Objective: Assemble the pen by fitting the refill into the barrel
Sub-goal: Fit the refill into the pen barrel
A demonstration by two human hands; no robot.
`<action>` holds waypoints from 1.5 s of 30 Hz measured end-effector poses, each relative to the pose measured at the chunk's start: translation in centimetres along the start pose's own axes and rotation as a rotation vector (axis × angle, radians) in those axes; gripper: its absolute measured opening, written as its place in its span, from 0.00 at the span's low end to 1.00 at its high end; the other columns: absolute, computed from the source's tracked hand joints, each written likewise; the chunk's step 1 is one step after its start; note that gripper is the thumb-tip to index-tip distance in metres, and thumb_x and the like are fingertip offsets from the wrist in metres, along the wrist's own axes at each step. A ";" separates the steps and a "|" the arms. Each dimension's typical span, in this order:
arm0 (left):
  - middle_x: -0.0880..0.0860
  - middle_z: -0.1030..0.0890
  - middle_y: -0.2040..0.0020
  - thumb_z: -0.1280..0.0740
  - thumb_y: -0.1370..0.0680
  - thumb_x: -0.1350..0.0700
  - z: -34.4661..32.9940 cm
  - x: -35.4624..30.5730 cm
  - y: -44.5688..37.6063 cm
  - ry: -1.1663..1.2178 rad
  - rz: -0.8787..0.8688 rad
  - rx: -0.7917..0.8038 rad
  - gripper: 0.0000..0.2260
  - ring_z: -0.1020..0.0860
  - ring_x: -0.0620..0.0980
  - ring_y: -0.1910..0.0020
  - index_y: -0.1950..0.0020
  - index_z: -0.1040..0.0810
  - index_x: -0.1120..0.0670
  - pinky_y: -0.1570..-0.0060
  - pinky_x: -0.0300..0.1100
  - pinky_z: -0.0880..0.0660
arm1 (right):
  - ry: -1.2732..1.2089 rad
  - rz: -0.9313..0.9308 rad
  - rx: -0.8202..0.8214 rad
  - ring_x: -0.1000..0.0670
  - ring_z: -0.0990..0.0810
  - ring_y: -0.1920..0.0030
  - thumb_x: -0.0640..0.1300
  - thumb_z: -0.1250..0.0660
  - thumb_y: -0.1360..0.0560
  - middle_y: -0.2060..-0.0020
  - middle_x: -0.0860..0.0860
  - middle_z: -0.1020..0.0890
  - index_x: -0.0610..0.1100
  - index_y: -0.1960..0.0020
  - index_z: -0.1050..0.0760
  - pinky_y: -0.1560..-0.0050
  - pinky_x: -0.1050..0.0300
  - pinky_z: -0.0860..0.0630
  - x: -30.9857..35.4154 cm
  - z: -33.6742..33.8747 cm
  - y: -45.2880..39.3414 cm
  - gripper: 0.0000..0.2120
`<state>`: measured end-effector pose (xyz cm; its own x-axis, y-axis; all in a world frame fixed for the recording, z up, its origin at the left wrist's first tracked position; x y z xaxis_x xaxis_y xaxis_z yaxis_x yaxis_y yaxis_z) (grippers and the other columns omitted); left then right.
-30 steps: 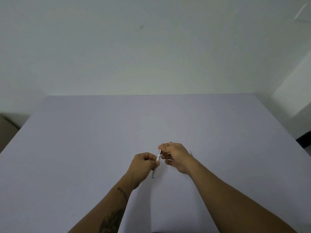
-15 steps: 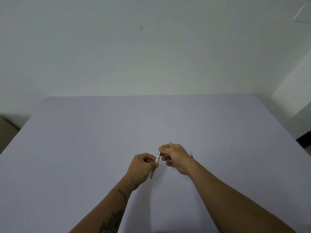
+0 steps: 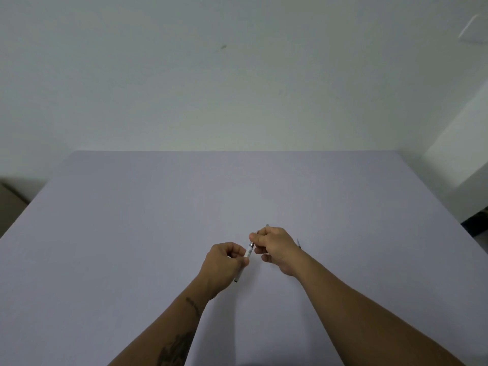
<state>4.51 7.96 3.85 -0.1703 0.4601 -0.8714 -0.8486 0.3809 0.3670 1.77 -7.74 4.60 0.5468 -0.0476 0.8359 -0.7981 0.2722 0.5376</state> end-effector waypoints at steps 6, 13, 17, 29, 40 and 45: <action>0.53 0.20 0.61 0.29 0.26 0.60 0.2 -0.1 -0.2 -0.011 0.002 -0.017 0.03 0.22 0.49 0.63 0.58 0.18 0.54 0.67 0.36 0.25 | -0.098 -0.014 0.023 0.50 0.21 0.58 0.43 0.31 0.23 0.57 0.48 0.17 0.38 0.47 0.17 0.59 0.56 0.24 -0.2 0.1 0.2 0.09; 0.52 0.20 0.61 0.29 0.26 0.60 0.1 -0.2 -0.3 -0.035 -0.006 -0.016 0.03 0.23 0.47 0.65 0.58 0.18 0.53 0.72 0.31 0.27 | -0.005 -0.001 -0.015 0.50 0.21 0.59 0.43 0.30 0.24 0.57 0.46 0.18 0.42 0.55 0.22 0.61 0.57 0.25 0.1 0.0 0.1 0.04; 0.54 0.20 0.60 0.29 0.25 0.60 0.2 -0.3 -0.3 -0.028 -0.006 -0.021 0.03 0.23 0.48 0.64 0.58 0.18 0.53 0.70 0.33 0.26 | -0.020 -0.005 0.003 0.50 0.21 0.59 0.44 0.30 0.24 0.57 0.47 0.18 0.43 0.55 0.20 0.60 0.56 0.25 0.1 0.0 0.2 0.05; 0.53 0.20 0.60 0.29 0.25 0.60 0.0 -0.5 -0.4 -0.037 -0.010 -0.022 0.03 0.23 0.47 0.65 0.57 0.17 0.53 0.71 0.33 0.26 | -0.046 -0.007 -0.009 0.50 0.22 0.59 0.42 0.31 0.23 0.57 0.45 0.18 0.41 0.53 0.22 0.59 0.56 0.24 0.1 0.4 0.1 0.04; 0.51 0.20 0.62 0.29 0.27 0.60 0.1 -0.3 -0.4 -0.030 -0.004 -0.047 0.01 0.24 0.47 0.68 0.57 0.18 0.54 0.69 0.36 0.25 | -0.153 -0.043 0.071 0.49 0.22 0.58 0.43 0.31 0.23 0.58 0.47 0.18 0.42 0.51 0.18 0.59 0.56 0.25 0.0 0.2 0.6 0.06; 0.52 0.20 0.60 0.29 0.26 0.60 0.0 -0.4 -0.2 -0.067 -0.028 -0.046 0.02 0.24 0.49 0.65 0.58 0.19 0.54 0.63 0.44 0.22 | -0.142 -0.030 0.063 0.50 0.22 0.58 0.38 0.36 0.21 0.57 0.47 0.17 0.41 0.48 0.16 0.58 0.57 0.24 -0.1 0.3 0.6 0.09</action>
<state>4.70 7.70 4.13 -0.1135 0.5030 -0.8568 -0.8751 0.3577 0.3259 1.16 -7.82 4.91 0.5327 -0.1916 0.8243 -0.7987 0.2083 0.5645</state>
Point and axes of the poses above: each hand's wrist, its own y-axis away from the middle knuckle, its own z-axis out of the back of the hand, x = y × z, the point moved 4 cm from there along -y, towards the middle knuckle
